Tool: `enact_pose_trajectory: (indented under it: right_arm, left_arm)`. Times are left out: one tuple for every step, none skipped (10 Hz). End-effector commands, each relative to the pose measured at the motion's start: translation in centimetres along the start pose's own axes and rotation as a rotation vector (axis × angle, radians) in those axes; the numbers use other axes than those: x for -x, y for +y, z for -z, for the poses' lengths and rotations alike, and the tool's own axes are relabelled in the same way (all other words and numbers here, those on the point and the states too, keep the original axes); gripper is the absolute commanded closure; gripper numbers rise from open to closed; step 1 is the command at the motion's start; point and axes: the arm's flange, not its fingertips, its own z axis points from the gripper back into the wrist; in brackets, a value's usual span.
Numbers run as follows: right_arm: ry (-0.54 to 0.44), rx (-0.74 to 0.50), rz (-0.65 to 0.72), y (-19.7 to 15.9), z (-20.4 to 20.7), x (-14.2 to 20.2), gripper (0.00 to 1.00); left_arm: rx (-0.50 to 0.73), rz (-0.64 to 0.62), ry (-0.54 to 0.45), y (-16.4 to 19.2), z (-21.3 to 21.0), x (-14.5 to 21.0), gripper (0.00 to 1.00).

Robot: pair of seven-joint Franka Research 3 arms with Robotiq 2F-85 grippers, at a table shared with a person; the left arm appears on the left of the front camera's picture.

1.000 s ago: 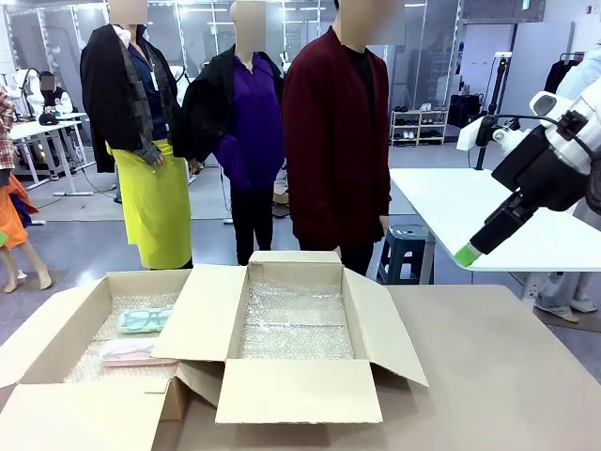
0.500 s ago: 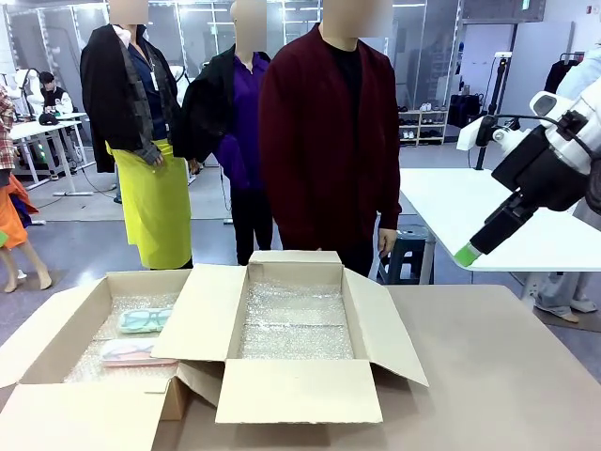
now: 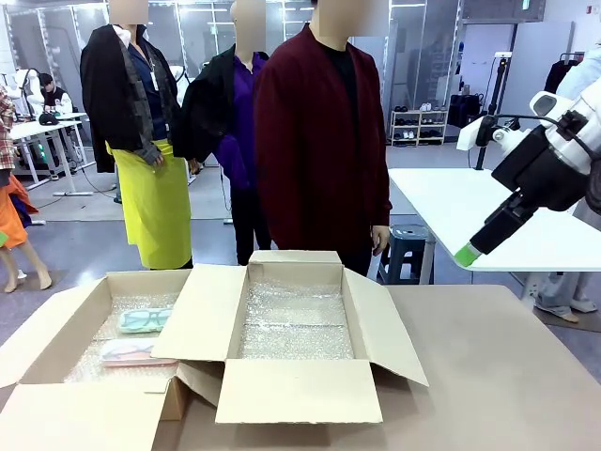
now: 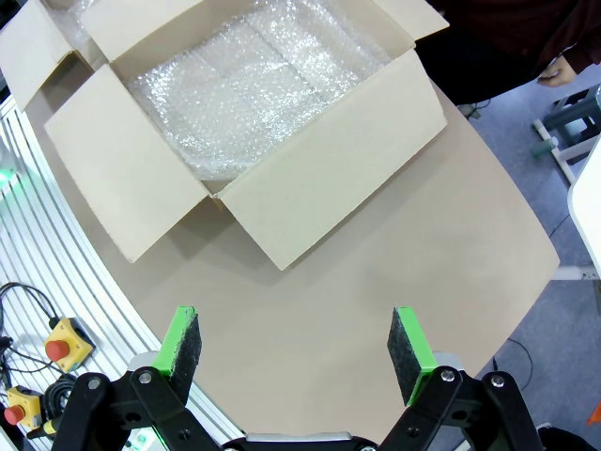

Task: Pack the glasses set securely to prepare it for shipping.
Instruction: Position the Package Box on the left side of the table.

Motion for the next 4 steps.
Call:
enact_pose_trajectory:
  right_arm:
    - [0.001, 0.007, 0.0, 0.03, -0.08, -0.12, 0.0]
    - [0.001, 0.007, 0.0, 0.03, -0.08, -0.12, 0.0]
    - [0.001, 0.007, 0.0, 0.03, -0.08, -0.12, 0.0]
    - [0.001, 0.007, 0.0, 0.03, -0.08, -0.12, 0.0]
  left_arm:
    - [-0.016, -0.007, 0.011, 0.23, -0.24, -0.27, 0.0]
    - [-0.016, -0.007, 0.011, 0.23, -0.24, -0.27, 0.0]
    - [-0.016, -0.007, 0.011, 0.23, -0.24, -0.27, 0.0]
    - [-0.016, -0.007, 0.011, 0.23, -0.24, -0.27, 0.0]
